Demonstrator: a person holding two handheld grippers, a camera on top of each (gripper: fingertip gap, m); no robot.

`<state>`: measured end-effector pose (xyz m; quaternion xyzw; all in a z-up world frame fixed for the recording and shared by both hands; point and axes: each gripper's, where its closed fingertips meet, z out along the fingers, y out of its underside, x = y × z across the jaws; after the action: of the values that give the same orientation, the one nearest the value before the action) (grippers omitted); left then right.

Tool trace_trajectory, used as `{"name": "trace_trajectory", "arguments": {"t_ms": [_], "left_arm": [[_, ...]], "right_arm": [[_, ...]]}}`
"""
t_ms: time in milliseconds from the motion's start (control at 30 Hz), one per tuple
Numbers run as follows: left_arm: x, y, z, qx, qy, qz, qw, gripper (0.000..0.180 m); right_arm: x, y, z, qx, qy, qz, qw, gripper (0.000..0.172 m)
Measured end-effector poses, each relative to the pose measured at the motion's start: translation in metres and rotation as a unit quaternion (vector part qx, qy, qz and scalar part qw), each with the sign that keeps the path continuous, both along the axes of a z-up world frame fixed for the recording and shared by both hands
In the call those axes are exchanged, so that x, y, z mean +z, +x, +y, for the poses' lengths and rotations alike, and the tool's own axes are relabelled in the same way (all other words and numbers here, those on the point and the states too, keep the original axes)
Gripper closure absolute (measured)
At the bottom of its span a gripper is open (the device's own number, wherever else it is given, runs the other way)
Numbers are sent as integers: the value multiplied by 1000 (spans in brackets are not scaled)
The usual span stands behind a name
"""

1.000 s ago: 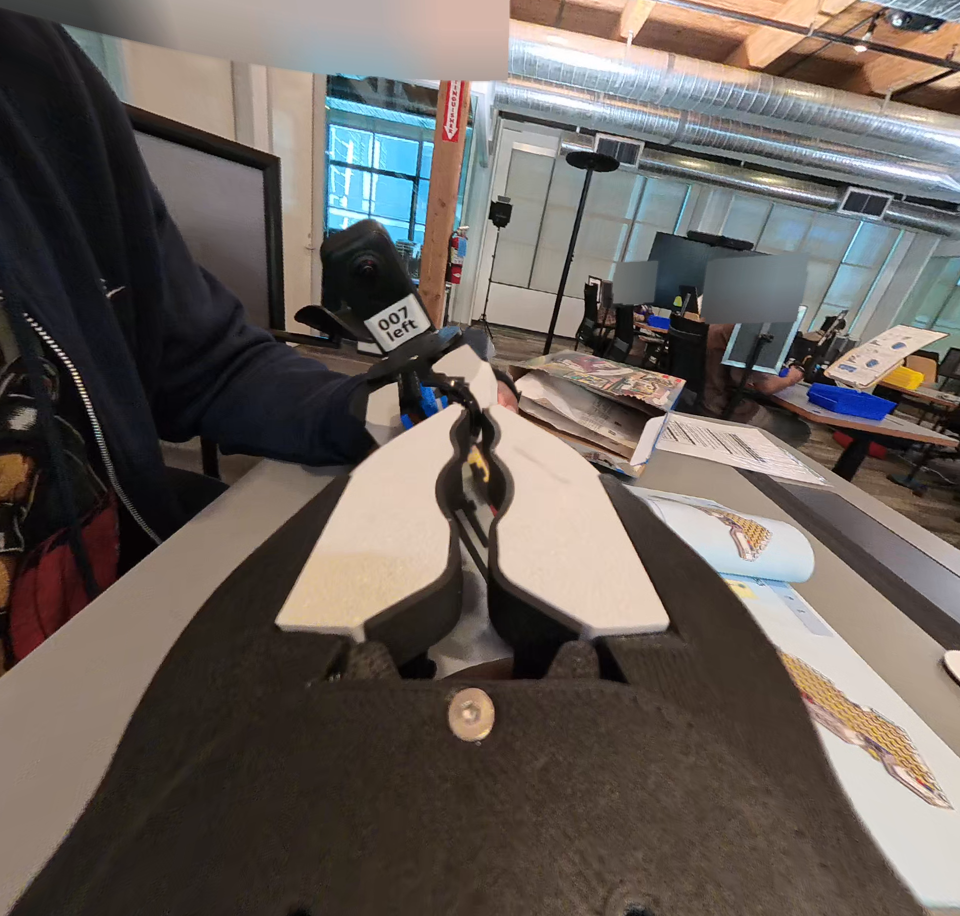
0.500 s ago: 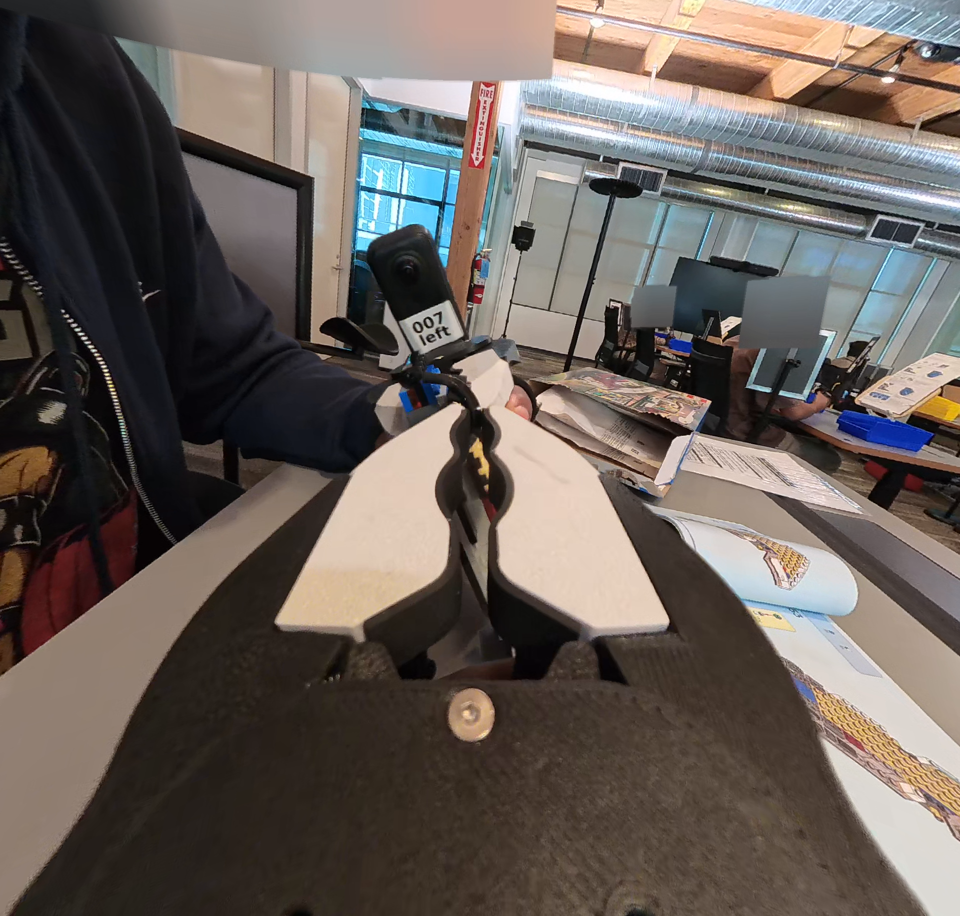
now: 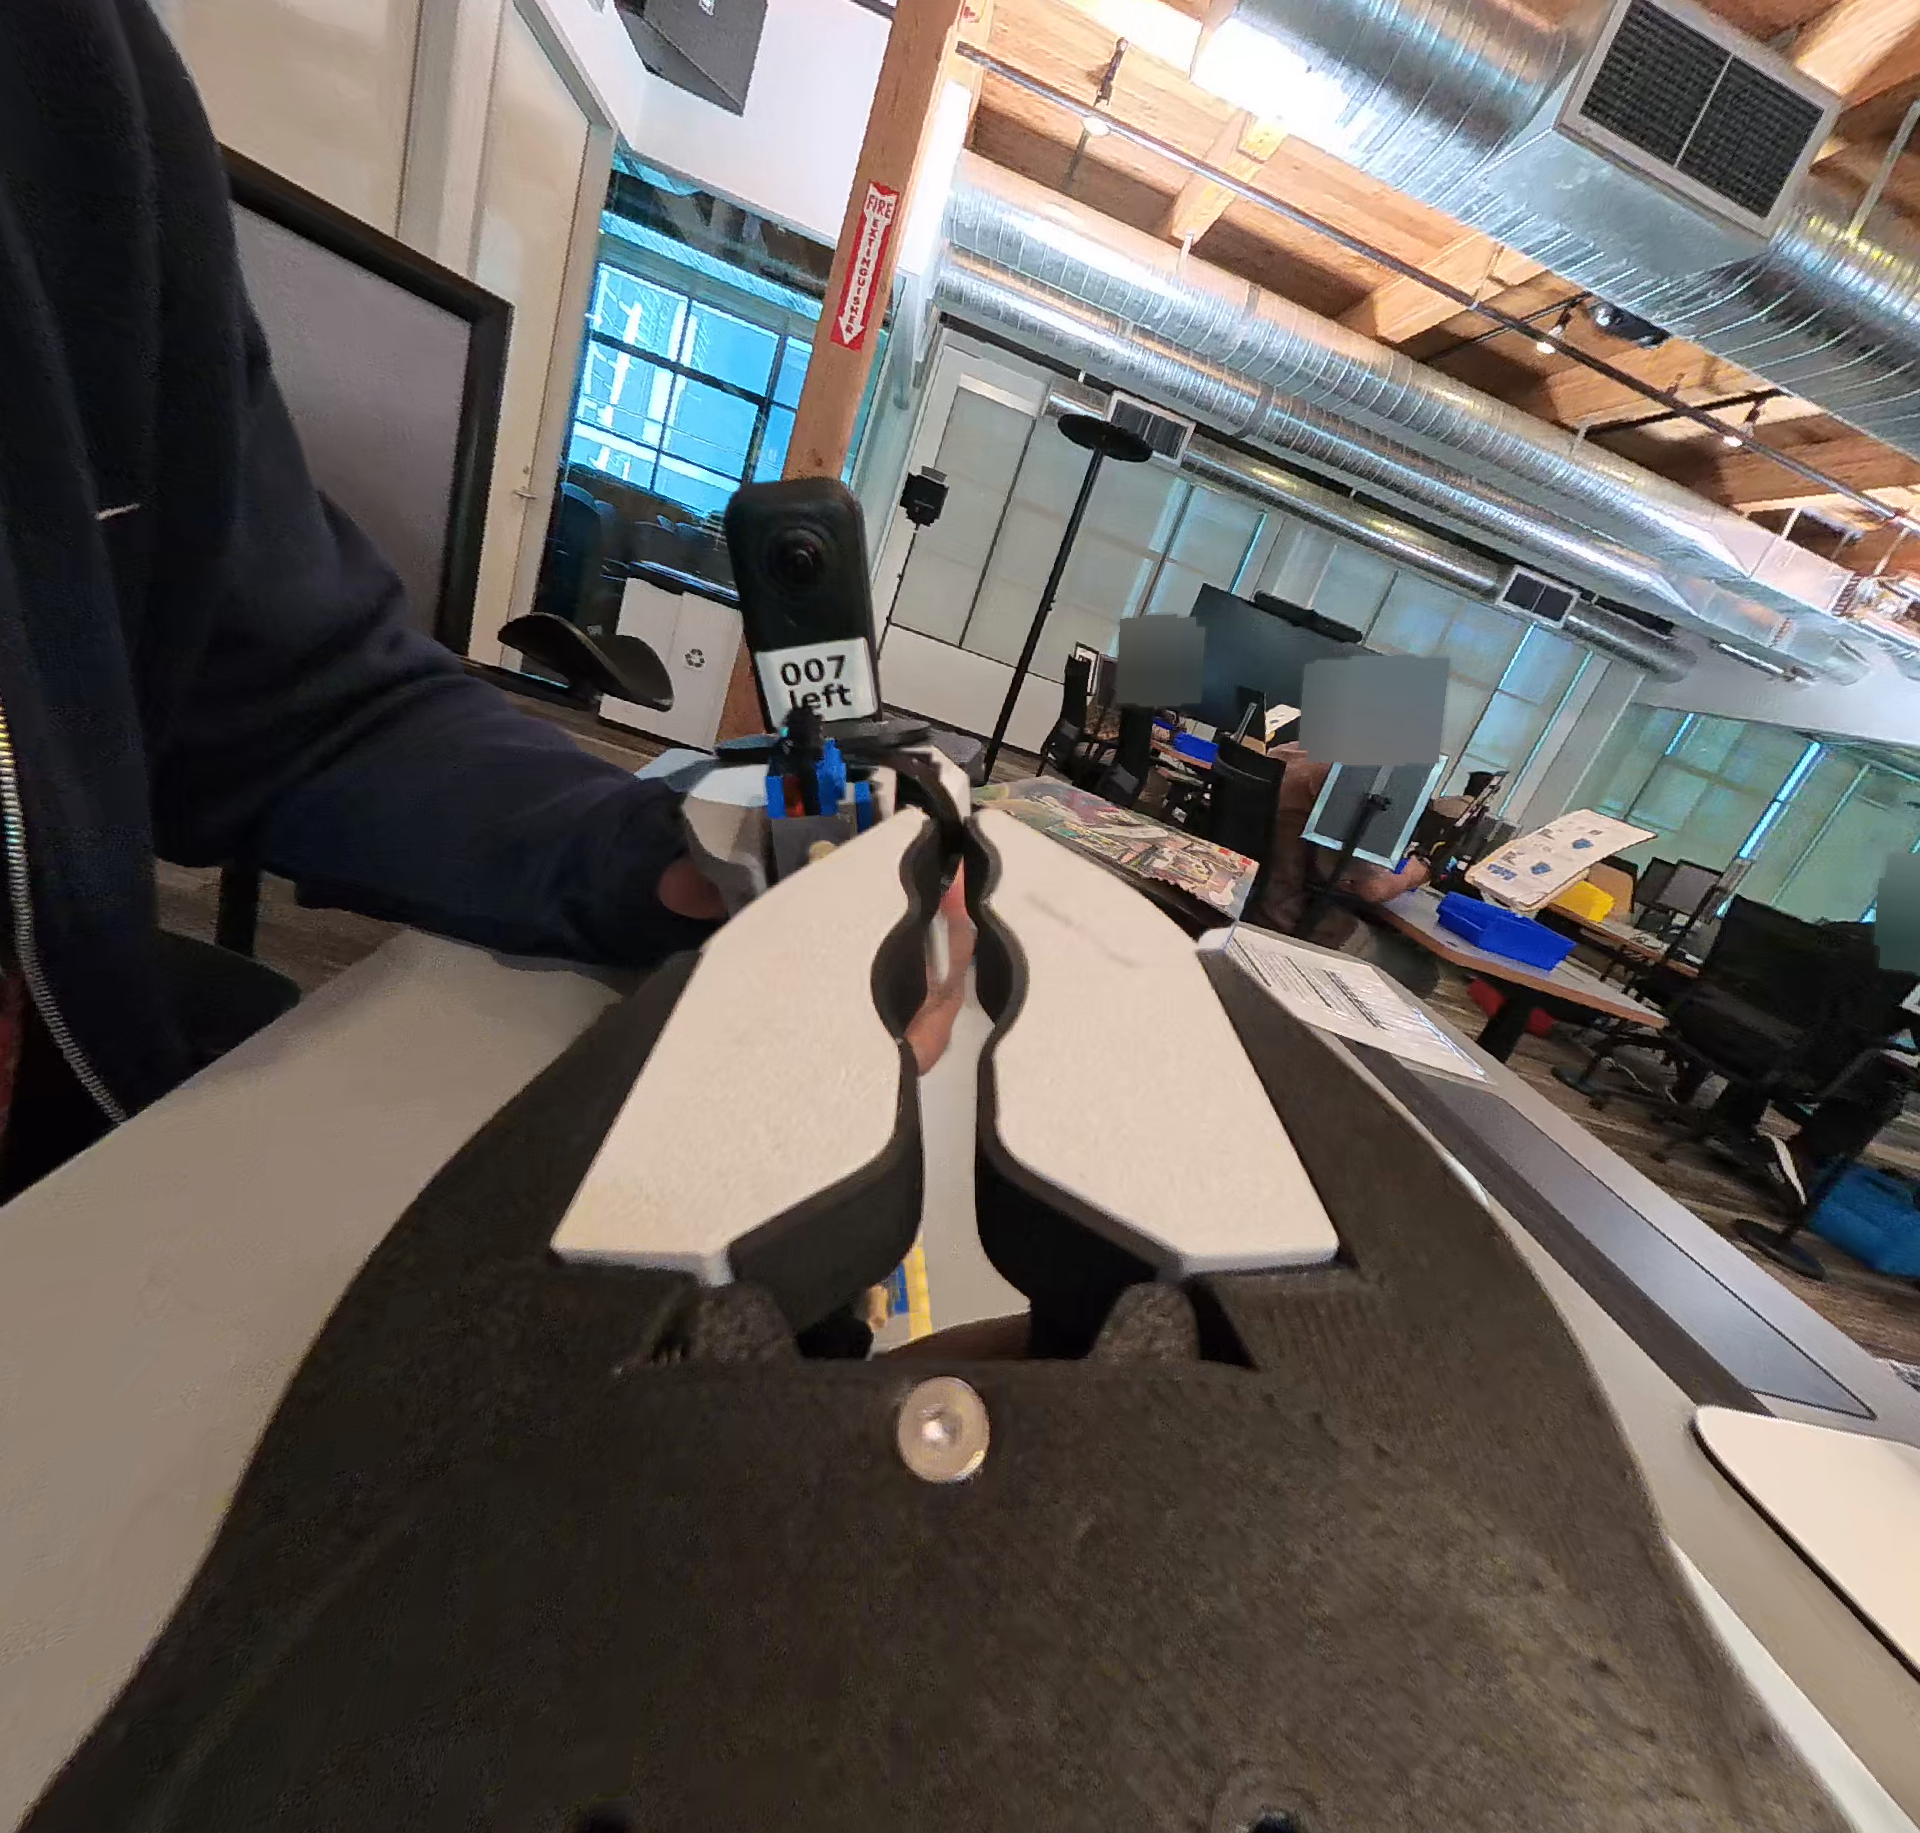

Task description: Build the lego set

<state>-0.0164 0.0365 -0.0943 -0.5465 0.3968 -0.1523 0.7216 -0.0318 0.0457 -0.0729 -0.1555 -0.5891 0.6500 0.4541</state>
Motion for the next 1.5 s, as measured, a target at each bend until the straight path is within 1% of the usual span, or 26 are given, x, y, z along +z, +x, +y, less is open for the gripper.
{"name": "trace_trajectory", "arguments": {"t_ms": [433, 667, 833, 967, 1200, 1500], "left_arm": [[0, 1, -3, -17, -8, -12, 1000, 159], [0, 2, -3, -21, -12, -12, 1000, 159], [-1, 4, -4, -24, -13, -6, 1000, 159], [-2, 6, -5, -26, -13, 3, 1000, 159], [-5, 12, -7, -26, -9, 29, 999, 159], [-10, 18, -8, -17, 3, 68, 998, 159]], "right_arm": [[-4, 5, -8, 27, 5, -12, 1000, 168], [-7, 8, -11, 51, 6, -33, 998, 167], [-8, 12, -16, 83, -2, -64, 994, 165], [-8, 16, -20, 110, -5, -88, 990, 162], [-10, 23, -25, 142, 17, -120, 982, 155], [-16, 30, -26, 151, 55, -142, 977, 149]]}}
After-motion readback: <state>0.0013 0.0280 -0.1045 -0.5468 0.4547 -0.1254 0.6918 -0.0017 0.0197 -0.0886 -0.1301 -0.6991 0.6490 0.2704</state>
